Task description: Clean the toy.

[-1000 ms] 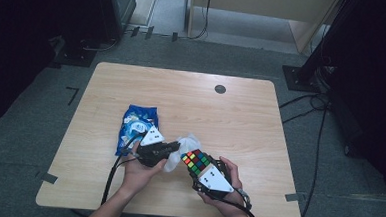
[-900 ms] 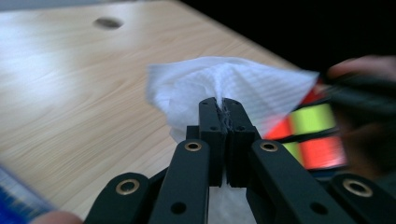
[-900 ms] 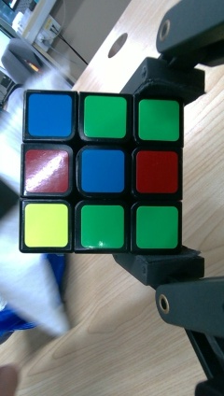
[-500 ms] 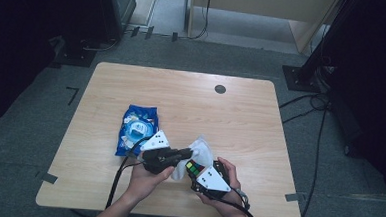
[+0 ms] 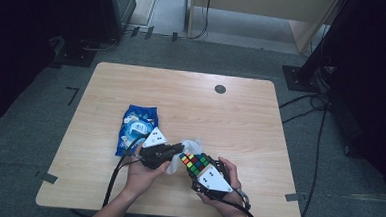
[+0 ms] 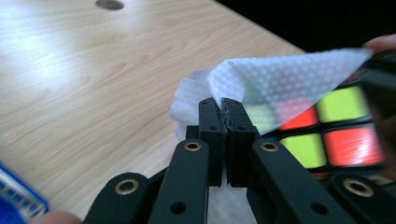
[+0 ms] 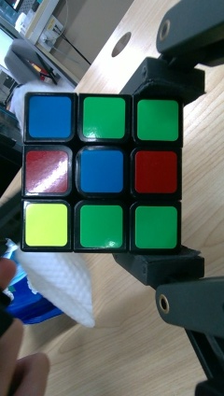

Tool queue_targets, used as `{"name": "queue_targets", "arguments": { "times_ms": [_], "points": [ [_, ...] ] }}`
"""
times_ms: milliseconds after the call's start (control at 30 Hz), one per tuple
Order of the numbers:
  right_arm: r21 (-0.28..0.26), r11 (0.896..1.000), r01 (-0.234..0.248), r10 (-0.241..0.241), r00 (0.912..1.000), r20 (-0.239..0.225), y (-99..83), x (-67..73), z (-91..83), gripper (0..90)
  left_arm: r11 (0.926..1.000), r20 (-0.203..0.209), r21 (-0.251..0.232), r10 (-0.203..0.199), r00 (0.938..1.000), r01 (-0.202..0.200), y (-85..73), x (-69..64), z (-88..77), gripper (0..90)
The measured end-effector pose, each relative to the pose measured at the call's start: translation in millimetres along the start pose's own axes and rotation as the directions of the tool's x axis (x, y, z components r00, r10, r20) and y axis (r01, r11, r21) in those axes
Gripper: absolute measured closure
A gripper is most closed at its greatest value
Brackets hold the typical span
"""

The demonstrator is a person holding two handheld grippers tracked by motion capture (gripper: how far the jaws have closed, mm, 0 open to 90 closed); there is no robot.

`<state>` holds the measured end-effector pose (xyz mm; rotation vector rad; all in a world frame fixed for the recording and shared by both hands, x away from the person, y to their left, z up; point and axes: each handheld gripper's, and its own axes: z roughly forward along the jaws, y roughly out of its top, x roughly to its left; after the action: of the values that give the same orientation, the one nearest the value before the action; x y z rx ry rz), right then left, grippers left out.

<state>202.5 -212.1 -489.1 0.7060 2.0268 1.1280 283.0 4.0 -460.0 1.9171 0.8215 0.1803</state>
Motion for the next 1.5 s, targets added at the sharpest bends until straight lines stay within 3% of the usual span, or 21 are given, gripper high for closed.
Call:
{"name": "queue_targets", "arguments": {
  "times_ms": [167, 333, 500, 567, 733, 833, 967, 1133, 1500],
  "points": [
    [0.004, 1.000, -0.009, 0.009, 0.9999, 0.007, -0.8, -2.7, -0.8, 35.1, 0.9994, -0.053, 0.005, -0.033, 0.9981, 0.033, -4.3, 9.7, 1.2, 87.0],
    [0.006, 1.000, -0.015, 0.014, 0.9998, 0.012, -2.1, -6.2, -0.7, 35.1, 0.9996, -0.072, -0.019, -0.022, 0.9972, 0.020, -0.5, 6.5, -3.6, 77.4],
    [0.009, 1.000, -0.017, 0.017, 0.9997, 0.016, -2.5, -6.3, -0.8, 35.1, 0.9987, -0.137, -0.044, -0.032, 0.9901, 0.026, 3.2, 4.9, -8.8, 67.6],
    [0.010, 1.000, -0.019, 0.019, 0.9996, 0.019, -2.4, -6.3, -0.9, 35.1, 0.9977, -0.126, -0.059, -0.042, 0.9911, 0.035, 4.7, 4.9, -11.6, 65.1],
    [0.011, 1.000, -0.022, 0.022, 0.9994, 0.026, -2.6, -7.5, -0.4, 35.1, 0.9943, -0.029, -0.103, -0.028, 0.9992, 0.025, 13.3, -9.8, -18.8, 54.4],
    [0.012, 1.000, -0.023, 0.023, 0.9993, 0.029, -2.7, -8.1, -0.3, 35.1, 0.9960, 0.028, -0.089, -0.003, 0.9996, 0.005, 17.2, -21.7, -17.6, 48.7],
    [0.011, 1.000, -0.027, 0.026, 0.9992, 0.031, -2.2, -7.1, -0.6, 35.1, 0.9992, 0.087, -0.035, 0.025, 0.9959, -0.022, 17.3, -34.9, -10.0, 42.9],
    [0.002, 1.000, -0.027, 0.027, 0.9991, 0.034, -0.3, -5.6, -2.3, 35.1, 0.9989, 0.101, 0.035, 0.029, 0.9945, -0.033, 14.4, -37.5, 0.0, 37.3],
    [0.007, 1.000, -0.007, 0.007, 0.9985, 0.055, -0.2, -2.0, -1.2, 35.0, 0.9968, 0.112, 0.071, 0.028, 0.9934, -0.036, 12.3, -36.3, 5.2, 34.6]
  ]
}}
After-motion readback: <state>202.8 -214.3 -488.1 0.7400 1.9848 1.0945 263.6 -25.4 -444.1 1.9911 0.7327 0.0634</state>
